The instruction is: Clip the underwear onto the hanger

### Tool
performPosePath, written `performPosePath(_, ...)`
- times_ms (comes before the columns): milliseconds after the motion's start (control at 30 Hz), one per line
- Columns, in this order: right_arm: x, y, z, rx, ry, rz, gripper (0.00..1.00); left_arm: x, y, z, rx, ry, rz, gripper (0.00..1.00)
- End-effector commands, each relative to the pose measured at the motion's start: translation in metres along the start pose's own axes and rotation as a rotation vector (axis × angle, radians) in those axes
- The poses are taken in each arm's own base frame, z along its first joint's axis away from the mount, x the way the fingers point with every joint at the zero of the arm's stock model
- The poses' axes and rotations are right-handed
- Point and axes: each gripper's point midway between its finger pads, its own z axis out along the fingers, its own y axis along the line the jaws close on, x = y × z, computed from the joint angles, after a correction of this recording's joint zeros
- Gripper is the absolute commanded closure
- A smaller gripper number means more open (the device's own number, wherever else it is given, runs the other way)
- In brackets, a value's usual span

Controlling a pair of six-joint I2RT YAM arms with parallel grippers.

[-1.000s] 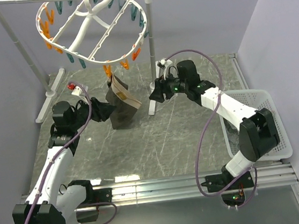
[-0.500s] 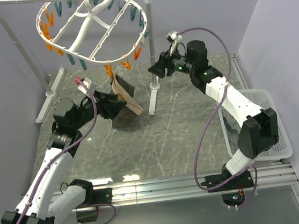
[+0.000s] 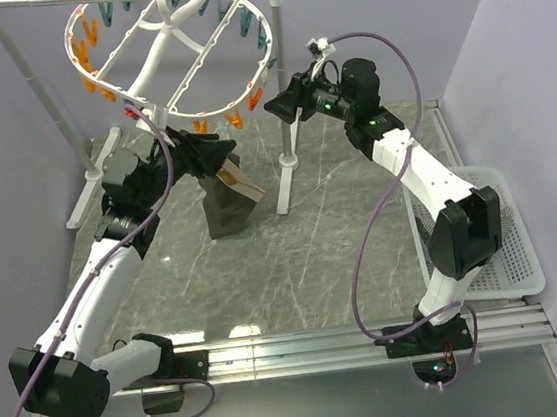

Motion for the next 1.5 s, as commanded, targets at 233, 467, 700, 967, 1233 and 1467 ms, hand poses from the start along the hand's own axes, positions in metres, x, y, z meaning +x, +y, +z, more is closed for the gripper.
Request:
performPosePath(233, -0.036, -0.001, 0.023, 0.003, -0.126, 0.078, 0.41, -0.041, -0.019, 0.001, 0.039, -0.107, 0.037, 0.36)
performPosePath(467, -0.045, -0.001, 0.028, -0.004, -0.153, 0.104, 0.41, -0.04, -0.018, -0.001, 0.029, -0.105, 0.053, 0.36)
performPosePath(700, -0.044, -0.003, 0.034, -0.004, -0.148, 0.114, 0.47, -0.041, -0.018, -0.002, 0.026, -0.105, 0.058, 0.35)
performPosePath(967, -0.038, 0.0, 0.038, -0.01, -0.136, 0.114, 0.53, -0.044, -0.021, -0.004, 0.025, -0.104, 0.063, 0.35)
performPosePath(1233, -0.04, 0.011, 0.042, -0.045, -0.132, 0.118, 0.65, -0.044, -0.02, -0.01, 0.01, -0.098, 0.083, 0.35)
performPosePath(1467, -0.038, 0.032, 0.035, -0.081, -0.119, 0.149, 1.0, -0.046, -0.023, -0.026, 0.026, -0.078, 0.112, 0.4)
